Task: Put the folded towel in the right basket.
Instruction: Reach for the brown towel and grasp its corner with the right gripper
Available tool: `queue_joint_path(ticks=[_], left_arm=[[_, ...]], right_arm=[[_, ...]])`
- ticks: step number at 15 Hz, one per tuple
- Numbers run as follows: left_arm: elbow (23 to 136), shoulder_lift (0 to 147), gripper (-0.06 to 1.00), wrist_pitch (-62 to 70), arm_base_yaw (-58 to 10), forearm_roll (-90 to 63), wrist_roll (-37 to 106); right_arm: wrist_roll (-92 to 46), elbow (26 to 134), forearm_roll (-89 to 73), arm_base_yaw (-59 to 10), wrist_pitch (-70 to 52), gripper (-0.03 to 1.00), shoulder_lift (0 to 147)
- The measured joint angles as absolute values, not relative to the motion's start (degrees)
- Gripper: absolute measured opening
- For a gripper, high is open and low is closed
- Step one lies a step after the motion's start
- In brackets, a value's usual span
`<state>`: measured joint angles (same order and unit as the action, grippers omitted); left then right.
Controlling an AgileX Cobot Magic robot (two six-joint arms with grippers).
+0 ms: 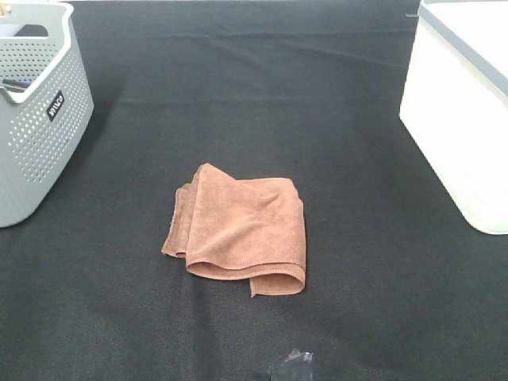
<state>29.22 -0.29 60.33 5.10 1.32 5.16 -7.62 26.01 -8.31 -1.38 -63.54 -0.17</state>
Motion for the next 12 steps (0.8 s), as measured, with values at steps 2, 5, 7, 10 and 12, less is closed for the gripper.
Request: queue_joint_path(ticks=[2,5,7,10,12], left_arm=[[29.2,-0.3,0.99,60.3,5.1,1.3,5.2],[29.2,-0.3,0.99,60.3,5.1,1.3,5.2],[29.2,-0.3,0.99,60.3,5.1,1.3,5.2],[29.2,-0.3,0.99,60.3,5.1,1.3,5.2],[29.2,-0.3,0.99,60.3,5.1,1.3,5.2]], right_arm=[[-7.6,26.0,-8.3,-1.4,-63.5,0.98,-0.2],[-7.6,26.0,-8.4,-1.4,-63.5,0.98,-0.2],[-7.6,26.0,-8.4,-1.4,-63.5,0.98,-0.2],[-7.6,26.0,-8.4,-1.4,-63.5,0.98,-0.2],[-7.6,26.0,-8.3,-1.4,-63.5,0.98,-0.2]])
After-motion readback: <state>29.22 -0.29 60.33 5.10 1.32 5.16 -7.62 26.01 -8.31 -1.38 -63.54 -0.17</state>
